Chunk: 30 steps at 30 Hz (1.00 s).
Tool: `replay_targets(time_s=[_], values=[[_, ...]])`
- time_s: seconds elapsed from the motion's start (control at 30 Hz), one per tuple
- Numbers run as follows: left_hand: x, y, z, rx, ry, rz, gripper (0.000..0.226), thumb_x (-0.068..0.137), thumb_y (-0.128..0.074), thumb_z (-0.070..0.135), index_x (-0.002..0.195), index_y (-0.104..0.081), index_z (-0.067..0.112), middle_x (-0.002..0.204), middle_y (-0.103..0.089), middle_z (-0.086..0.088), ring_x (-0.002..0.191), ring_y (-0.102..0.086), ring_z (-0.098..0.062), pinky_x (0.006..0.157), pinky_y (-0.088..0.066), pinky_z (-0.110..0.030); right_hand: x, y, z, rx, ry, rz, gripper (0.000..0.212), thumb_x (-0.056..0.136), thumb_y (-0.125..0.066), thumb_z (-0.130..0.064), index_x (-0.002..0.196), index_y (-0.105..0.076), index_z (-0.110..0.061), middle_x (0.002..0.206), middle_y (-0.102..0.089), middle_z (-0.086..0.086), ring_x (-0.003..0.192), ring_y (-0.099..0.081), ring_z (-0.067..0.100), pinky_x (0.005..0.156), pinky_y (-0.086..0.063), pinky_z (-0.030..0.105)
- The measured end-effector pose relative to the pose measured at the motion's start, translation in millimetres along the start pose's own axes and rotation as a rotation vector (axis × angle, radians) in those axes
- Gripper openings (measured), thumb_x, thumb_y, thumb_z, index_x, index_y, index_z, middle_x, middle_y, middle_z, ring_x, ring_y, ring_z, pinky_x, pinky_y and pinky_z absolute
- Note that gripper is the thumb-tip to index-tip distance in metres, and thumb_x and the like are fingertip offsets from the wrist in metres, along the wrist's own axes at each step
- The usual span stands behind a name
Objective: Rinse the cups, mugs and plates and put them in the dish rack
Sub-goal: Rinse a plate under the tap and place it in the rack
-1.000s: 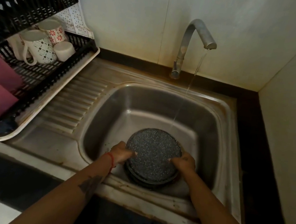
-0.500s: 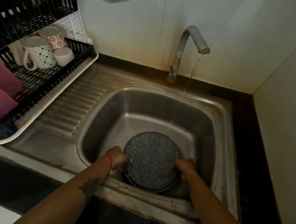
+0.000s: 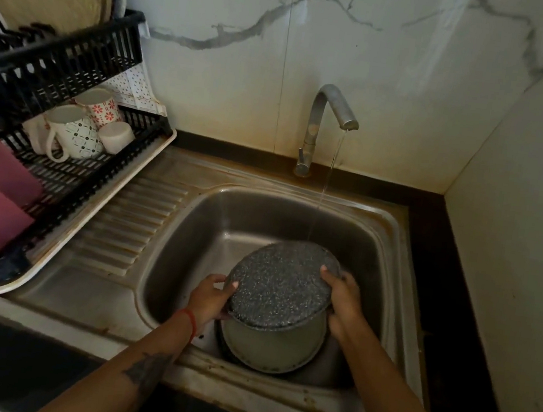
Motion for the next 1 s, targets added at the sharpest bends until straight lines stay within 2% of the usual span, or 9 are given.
replay_targets(time_s=[0.13,0.23,0.33,0.43,0.5,0.6,0.73,0.87,1.0], values=[[-17,-10,27,0.086,-0.051,-0.089,0.032,0.093,-0.055,0.043,0.117,-0.055,0.021,0.129,-0.056,-0.007,0.111,-0.055,-0.024,0.083,-0.051,-0.038,-37,-37,-58,-0.446,0.392,-0.147,0.019,0.085,-0.070,-0.019,0.097,-0.058,-0.013,0.096,-0.068,0.005,0.087,-0.066,0.020,0.082,-0.054,0.038],[-35,-18,61,-0.383,0.001,-0.321,0.064,0.077,-0.047,0.069,0.122,-0.052,0.023,0.126,-0.058,-0.012,0.112,-0.060,-0.029,0.077,-0.055,-0.045,-71,-58,-72,-0.772,0.777,-0.185,0.015,0.083,-0.070,-0.022,0.085,-0.057,-0.016,0.072,-0.059,-0.008,0.067,-0.057,0.010,0.065,-0.042,0.028],[-50,-17,91,-0.701,-0.036,-0.402,0.075,0.073,-0.056,0.064,0.124,-0.056,0.010,0.117,-0.066,-0.021,0.102,-0.067,-0.035,0.071,-0.058,-0.046,-97,-71,-64,-0.951,1.132,-0.249,0.005,0.082,-0.064,-0.014,0.083,-0.059,-0.016,0.072,-0.066,-0.003,0.067,-0.064,0.020,0.056,-0.046,0.030],[-56,-19,106,-0.727,-0.127,-0.274,0.052,0.091,-0.053,0.039,0.129,-0.054,0.004,0.101,-0.073,-0.014,0.085,-0.072,-0.024,0.059,-0.058,-0.033,-107,-78,-59,-1.028,1.391,-0.320,0.013,0.076,-0.070,-0.005,0.087,-0.067,-0.011,0.096,-0.073,0.002,0.087,-0.070,0.021,0.069,-0.057,0.032],[-53,-21,110,-0.769,-0.148,-0.211,0.043,0.098,-0.046,0.032,0.133,-0.051,0.006,0.098,-0.073,-0.012,0.078,-0.073,-0.022,0.054,-0.057,-0.032,-105,-75,-61,-1.019,1.498,-0.381,0.012,0.083,-0.071,-0.018,0.093,-0.069,-0.012,0.112,-0.070,0.001,0.106,-0.065,0.018,0.089,-0.052,0.033],[-48,-26,121,-0.793,-0.142,-0.172,0.045,0.099,-0.042,0.036,0.138,-0.045,0.013,0.120,-0.064,-0.015,0.093,-0.070,-0.026,0.059,-0.057,-0.039,-87,-64,-68,-1.251,1.433,-0.475,0.045,0.097,-0.039,-0.050,0.123,-0.061,-0.020,0.137,-0.054,-0.003,0.134,-0.043,0.016,0.114,-0.024,0.044],[-37,-41,138,-0.833,-0.076,-0.162,0.043,0.100,-0.042,0.034,0.140,-0.042,0.019,0.135,-0.054,-0.015,0.113,-0.057,-0.031,0.064,-0.051,-0.044,-36,-36,-99,-1.616,1.153,-0.323,0.061,0.093,-0.005,-0.059,0.148,-0.002,-0.032,0.157,0.003,-0.008,0.147,0.008,0.015,0.116,0.016,0.038],[-33,-62,149,-0.845,-0.016,-0.201,0.046,0.099,-0.043,0.037,0.142,-0.039,0.020,0.138,-0.052,-0.016,0.123,-0.052,-0.035,0.074,-0.051,-0.050,-17,-40,-133,-1.717,0.905,-0.102,0.072,0.095,-0.009,-0.060,0.149,0.013,-0.019,0.156,0.019,0.006,0.143,0.022,0.021,0.114,0.019,0.036],[-32,-83,159,-0.818,0.016,-0.198,0.053,0.097,-0.040,0.046,0.141,-0.042,0.015,0.139,-0.051,-0.011,0.126,-0.050,-0.033,0.099,-0.044,-0.050,-41,-87,-114,-1.849,1.065,-0.239,0.062,0.099,-0.005,-0.051,0.150,0.012,-0.018,0.158,0.017,0.006,0.143,0.023,0.022,0.116,0.016,0.040]])
Point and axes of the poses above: each hand's wrist, its own x-axis towards the middle knuckle, its own y-axis out of the back of the hand, z = x × y, the point moved 4 cm from there along x, towards the middle knuckle
